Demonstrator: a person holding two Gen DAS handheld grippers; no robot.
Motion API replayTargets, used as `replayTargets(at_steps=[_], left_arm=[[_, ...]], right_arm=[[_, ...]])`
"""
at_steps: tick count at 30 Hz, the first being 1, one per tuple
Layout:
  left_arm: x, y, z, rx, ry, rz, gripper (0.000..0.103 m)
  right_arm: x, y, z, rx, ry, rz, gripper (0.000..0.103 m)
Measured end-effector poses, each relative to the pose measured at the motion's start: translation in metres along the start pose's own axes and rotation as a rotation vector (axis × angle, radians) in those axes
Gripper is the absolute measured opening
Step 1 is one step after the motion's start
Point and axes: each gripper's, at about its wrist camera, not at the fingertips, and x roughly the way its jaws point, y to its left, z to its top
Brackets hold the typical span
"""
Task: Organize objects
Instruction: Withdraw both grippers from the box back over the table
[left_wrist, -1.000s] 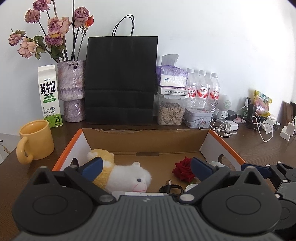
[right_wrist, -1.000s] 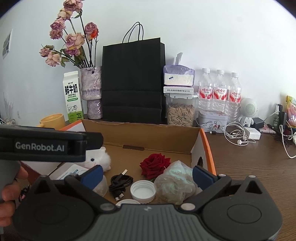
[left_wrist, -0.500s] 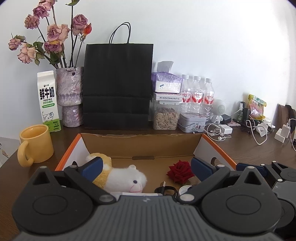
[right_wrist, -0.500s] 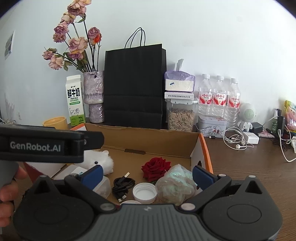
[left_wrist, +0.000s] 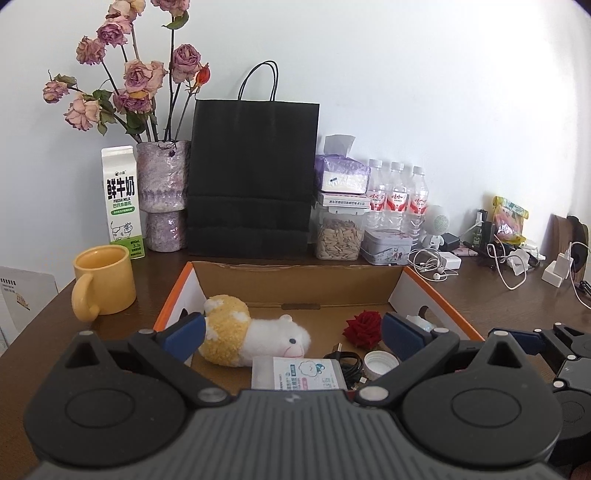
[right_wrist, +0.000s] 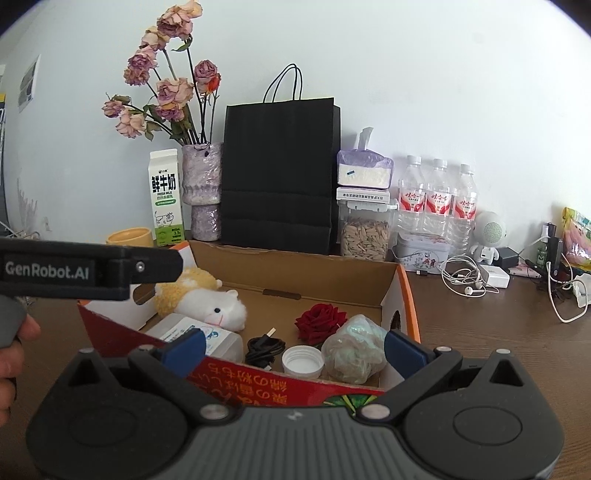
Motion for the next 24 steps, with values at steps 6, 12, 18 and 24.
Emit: replayTargets(at_steps=[6,12,18,24], left_arm=[[-0.023,0.013,-0.006,-0.004,0.007,0.019,0.103],[-0.044,0.026,-0.017,-0.003,0.024,0.04,0.103],[-0.061,0.04,-0.038,0.002,0.065,0.061,0.103],[-0.076,0.055,-0.066,-0.004,0.106,0.084,0.103]], right_arm=[[-0.022,0.005,-0.008,0.001,0.019,0.008,0.103],[-0.043,0.009,-0.02,-0.002,0.047,0.021,0.103],[-0.059,0.014,-0.036,0.008,0.083,0.041,0.103],[-0.071,0.017,-0.053,0.037,0.122,0.055,0.103]])
